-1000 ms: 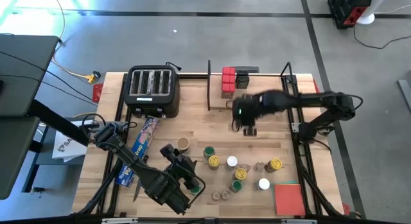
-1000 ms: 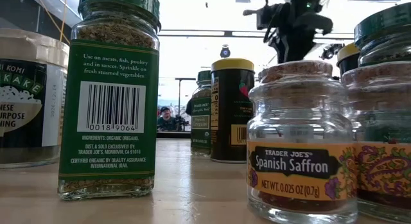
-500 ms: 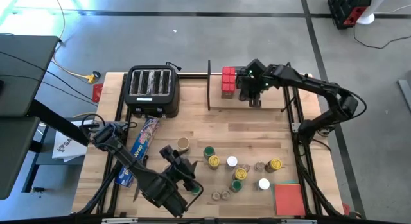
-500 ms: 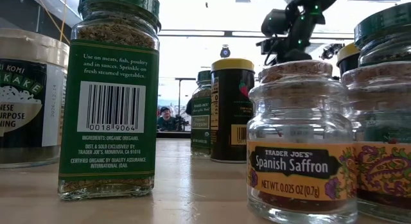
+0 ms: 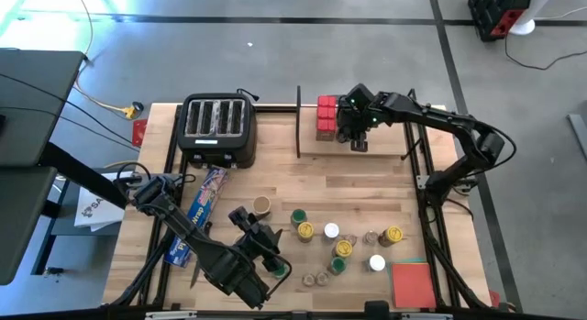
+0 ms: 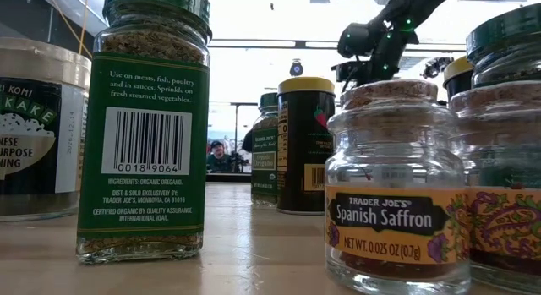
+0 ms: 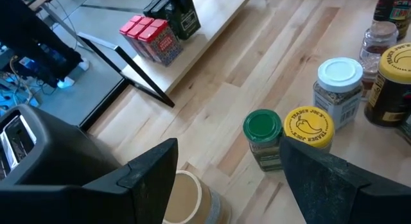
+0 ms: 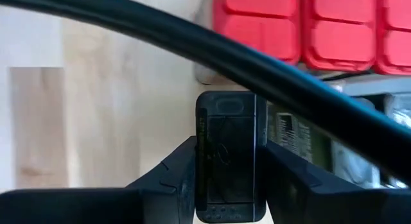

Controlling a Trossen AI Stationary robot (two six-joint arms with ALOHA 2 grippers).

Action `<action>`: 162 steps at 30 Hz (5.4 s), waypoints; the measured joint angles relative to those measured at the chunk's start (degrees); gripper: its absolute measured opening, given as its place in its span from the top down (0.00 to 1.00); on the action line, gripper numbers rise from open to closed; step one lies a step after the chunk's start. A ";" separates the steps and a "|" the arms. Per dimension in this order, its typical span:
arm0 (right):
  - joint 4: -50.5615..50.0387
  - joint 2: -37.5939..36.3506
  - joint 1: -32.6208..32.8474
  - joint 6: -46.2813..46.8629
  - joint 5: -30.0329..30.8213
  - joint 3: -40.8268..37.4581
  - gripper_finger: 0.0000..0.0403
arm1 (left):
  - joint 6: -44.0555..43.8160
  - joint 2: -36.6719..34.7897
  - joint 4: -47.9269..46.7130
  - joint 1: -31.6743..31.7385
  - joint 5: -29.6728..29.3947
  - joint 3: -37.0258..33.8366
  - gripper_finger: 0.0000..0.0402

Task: Shelf spices
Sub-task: Put the black seasoning can on the shelf aligned with the other black seasoning can, then put the top left white seasoning bottle on the shelf

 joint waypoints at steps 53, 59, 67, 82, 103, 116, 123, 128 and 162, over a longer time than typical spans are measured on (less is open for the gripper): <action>2.55 0.04 -0.83 -4.94 6.04 0.01 0.58 | 0.03 -0.02 1.11 0.00 0.61 0.00 0.33; 2.38 0.04 -0.83 -4.95 6.06 0.01 0.58 | 0.04 -0.02 1.14 0.00 0.66 0.00 0.33; 2.43 0.04 -0.81 -5.11 7.55 0.01 0.45 | 0.02 -0.02 1.16 0.00 0.83 0.00 0.33; -6.50 -5.79 1.59 2.98 11.65 -0.23 0.47 | 0.04 -0.02 1.38 -0.02 0.83 0.00 0.33; 16.70 -5.75 -1.14 15.08 7.07 -17.36 0.99 | 1.12 -0.02 1.97 0.28 0.63 0.00 0.33; 19.45 -5.73 -1.14 16.65 6.97 -17.38 1.00 | 1.55 -0.02 2.49 0.26 0.68 0.00 0.33; 21.36 -5.70 -1.14 18.05 4.93 -17.38 1.00 | 1.55 -0.02 2.47 0.26 0.70 0.00 0.33; 18.60 -5.70 -0.42 17.98 4.48 -16.45 1.00 | 1.55 -0.02 2.45 0.26 0.72 0.00 0.33; 15.09 -20.54 14.49 23.81 4.65 -16.44 1.00 | 1.55 -0.02 2.67 0.24 0.32 0.00 0.33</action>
